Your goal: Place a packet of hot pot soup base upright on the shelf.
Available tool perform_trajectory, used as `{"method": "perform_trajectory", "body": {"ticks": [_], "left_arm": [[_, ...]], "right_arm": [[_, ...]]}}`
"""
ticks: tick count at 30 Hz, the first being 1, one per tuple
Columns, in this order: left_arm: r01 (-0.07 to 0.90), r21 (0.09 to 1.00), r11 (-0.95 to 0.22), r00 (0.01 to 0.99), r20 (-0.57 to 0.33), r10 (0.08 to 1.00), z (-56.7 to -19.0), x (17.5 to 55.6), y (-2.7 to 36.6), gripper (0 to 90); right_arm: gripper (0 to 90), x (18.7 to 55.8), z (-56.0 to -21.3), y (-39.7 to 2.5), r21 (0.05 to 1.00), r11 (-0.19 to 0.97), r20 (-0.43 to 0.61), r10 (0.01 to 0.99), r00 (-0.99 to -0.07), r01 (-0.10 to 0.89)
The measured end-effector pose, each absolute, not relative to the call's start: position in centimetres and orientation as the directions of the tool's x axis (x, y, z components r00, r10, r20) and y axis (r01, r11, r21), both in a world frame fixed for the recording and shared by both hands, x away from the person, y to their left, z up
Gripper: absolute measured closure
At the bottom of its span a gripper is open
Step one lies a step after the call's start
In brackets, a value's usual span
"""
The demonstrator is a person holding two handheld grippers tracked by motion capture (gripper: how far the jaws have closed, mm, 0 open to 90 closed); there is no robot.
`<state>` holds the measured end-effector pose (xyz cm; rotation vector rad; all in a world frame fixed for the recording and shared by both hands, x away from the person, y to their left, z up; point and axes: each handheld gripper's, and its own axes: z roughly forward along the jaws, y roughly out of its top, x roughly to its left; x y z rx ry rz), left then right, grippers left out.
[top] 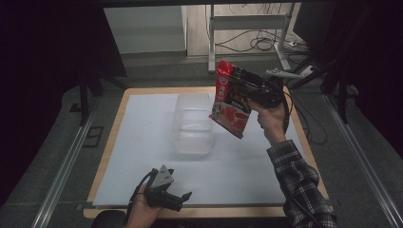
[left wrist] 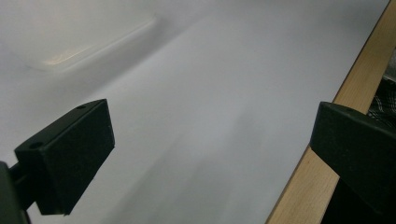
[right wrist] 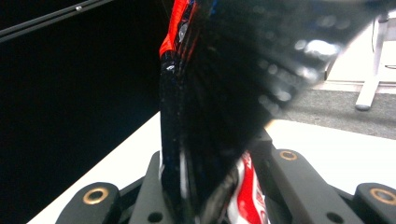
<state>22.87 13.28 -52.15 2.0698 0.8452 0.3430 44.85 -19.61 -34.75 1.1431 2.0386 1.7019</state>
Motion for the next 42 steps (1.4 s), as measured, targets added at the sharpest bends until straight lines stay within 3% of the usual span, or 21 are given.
{"method": "perform_trajectory", "body": {"ticks": [16,42], "left_arm": [[0.443,0.796,-0.412,0.738,-0.064,0.672,-52.2,22.9,13.3,0.0],[0.442,0.798,-0.409,0.742,-0.069,0.667,-52.4,23.0,13.3,0.0]], "right_arm": [[74.0,48.8,-34.9,-15.7,0.919,0.017,0.281,0.673,-0.684,0.394],[74.1,54.7,-38.3,-8.3,0.934,0.078,0.223,0.638,-0.737,0.349]]}}
